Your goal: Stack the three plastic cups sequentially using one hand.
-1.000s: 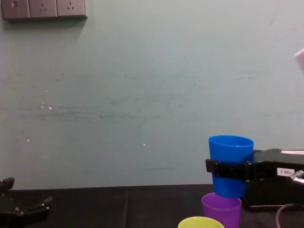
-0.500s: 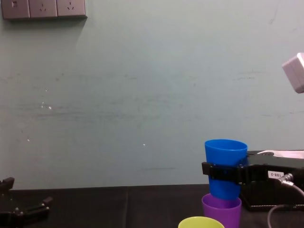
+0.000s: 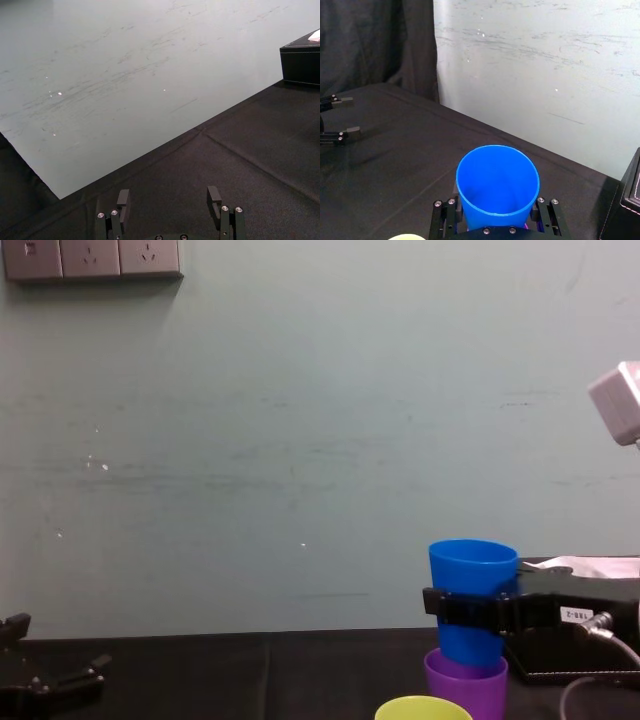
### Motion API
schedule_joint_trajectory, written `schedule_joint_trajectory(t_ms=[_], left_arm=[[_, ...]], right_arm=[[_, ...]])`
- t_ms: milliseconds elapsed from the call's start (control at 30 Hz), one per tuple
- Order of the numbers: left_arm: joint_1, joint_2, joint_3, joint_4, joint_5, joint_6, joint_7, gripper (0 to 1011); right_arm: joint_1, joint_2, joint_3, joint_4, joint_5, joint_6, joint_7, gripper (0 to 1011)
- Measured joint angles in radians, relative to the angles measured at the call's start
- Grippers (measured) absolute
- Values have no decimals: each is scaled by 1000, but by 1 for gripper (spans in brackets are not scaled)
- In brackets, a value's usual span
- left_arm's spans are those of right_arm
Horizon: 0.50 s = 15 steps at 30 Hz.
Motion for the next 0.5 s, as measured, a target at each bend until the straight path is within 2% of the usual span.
schedule_joint_trajectory(t_ms=[500], left_arm=[[0,0,0,0,0,0,0,1000]], right_arm=[[6,-10,0,22,-12,-9,3,726]])
